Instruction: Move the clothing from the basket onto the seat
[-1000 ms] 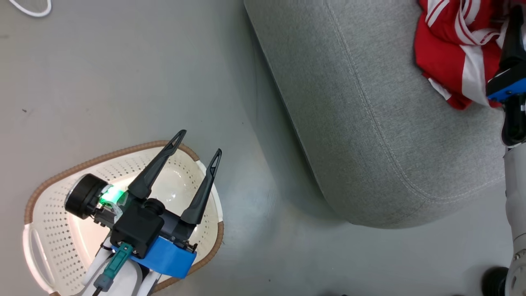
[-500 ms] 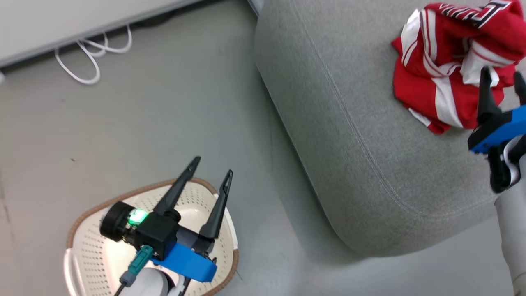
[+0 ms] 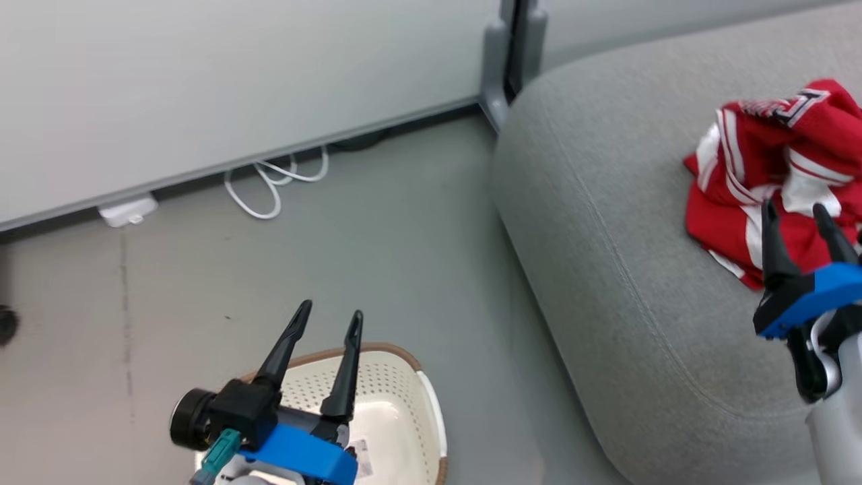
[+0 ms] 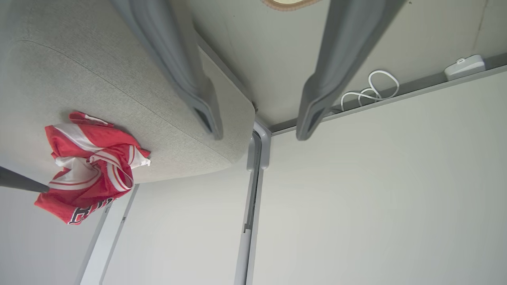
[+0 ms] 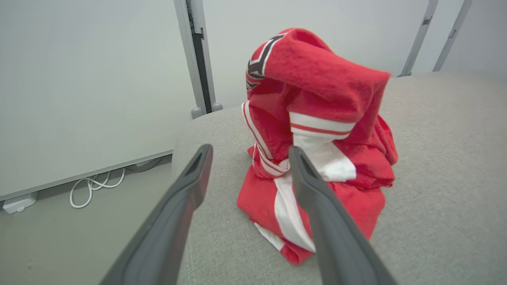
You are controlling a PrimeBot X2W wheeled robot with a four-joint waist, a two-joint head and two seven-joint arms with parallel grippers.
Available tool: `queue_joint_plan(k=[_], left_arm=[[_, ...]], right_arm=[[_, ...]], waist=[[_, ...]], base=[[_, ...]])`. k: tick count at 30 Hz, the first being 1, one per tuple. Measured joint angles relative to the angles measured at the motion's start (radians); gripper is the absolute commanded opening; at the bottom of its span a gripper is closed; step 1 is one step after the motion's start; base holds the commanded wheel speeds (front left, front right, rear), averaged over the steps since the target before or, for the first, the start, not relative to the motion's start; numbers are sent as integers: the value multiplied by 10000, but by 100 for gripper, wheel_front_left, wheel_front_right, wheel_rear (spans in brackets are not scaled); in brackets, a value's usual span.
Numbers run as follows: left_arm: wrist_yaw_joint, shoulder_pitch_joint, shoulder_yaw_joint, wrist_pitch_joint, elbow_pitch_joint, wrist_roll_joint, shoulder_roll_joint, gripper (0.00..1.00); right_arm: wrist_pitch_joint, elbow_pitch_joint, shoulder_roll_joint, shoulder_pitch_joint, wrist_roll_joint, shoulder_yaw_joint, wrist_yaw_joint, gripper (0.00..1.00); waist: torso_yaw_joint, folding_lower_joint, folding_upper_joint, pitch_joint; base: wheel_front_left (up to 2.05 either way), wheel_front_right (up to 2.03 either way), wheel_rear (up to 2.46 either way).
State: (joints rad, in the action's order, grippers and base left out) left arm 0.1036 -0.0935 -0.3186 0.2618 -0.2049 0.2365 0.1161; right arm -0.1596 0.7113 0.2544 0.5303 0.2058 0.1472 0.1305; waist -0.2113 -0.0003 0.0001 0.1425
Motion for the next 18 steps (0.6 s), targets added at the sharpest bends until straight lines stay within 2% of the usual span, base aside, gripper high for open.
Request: queue_joint_plan(k=[6,13,18], left_arm=[[59,406,529,2,-219,-142,-171,100],[111,729,1045,0,-416,-286,-303,100],[151,850,1306,2,-522,-343,-355,100]], right_arm=[[148,-2004,-244,-1711,71,265,0,100],[437,-4312,-1187,-3747,-468,907,0,100],[456,-5196,-1689,-4587,-869,842,0,100]], waist=[[785,0,0,-590],[1761,1,-1,-1118],[2288,1,-1,-1392]], base=[[0,0,0],[0,0,0],[0,0,0]])
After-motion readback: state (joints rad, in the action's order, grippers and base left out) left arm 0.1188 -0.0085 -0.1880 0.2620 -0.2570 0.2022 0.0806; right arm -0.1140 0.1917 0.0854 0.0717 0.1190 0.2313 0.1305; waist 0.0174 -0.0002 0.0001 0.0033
